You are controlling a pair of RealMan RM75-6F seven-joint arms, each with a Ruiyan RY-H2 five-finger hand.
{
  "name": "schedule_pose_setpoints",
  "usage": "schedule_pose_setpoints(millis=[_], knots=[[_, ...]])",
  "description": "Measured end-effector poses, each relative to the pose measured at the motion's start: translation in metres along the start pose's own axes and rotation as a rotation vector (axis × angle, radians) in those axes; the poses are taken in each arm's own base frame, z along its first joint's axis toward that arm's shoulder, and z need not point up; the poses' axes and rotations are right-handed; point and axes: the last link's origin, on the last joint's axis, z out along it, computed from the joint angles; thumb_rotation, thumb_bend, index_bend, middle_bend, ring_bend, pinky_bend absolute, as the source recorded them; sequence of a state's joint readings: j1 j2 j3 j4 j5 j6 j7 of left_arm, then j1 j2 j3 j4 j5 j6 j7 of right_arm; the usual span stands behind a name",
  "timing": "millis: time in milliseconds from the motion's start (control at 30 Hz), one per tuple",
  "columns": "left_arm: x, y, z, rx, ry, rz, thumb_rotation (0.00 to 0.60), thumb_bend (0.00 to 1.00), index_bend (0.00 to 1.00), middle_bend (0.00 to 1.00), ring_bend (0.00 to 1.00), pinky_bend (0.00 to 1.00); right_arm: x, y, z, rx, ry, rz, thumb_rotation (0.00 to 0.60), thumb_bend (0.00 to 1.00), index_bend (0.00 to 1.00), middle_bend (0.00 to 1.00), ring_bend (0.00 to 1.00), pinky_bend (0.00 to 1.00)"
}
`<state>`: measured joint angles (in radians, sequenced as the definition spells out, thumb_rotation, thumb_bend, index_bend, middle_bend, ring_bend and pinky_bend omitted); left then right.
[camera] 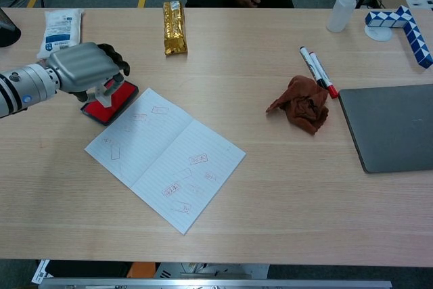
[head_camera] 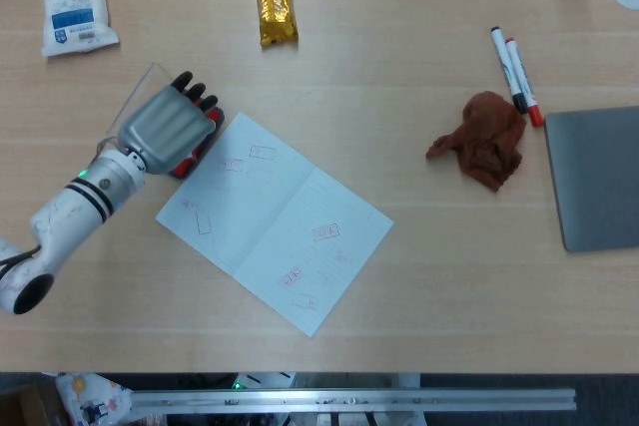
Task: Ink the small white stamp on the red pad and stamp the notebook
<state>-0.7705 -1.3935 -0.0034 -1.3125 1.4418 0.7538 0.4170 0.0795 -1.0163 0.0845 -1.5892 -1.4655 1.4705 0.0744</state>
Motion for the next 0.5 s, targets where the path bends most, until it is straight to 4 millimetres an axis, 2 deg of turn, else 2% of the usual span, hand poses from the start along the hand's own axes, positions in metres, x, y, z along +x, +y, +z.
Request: schedule_pose_setpoints(millis=[500], knots=[[0.001, 0.004, 0.021, 0.003, -0.044, 0.059, 0.6, 0.32, 0.64, 0.24, 0.19, 0.16, 0.0, 0.006, -0.004, -0.022, 0.001, -0.001, 0.6, 0.18, 0.37, 0.41, 0.34, 0.41]])
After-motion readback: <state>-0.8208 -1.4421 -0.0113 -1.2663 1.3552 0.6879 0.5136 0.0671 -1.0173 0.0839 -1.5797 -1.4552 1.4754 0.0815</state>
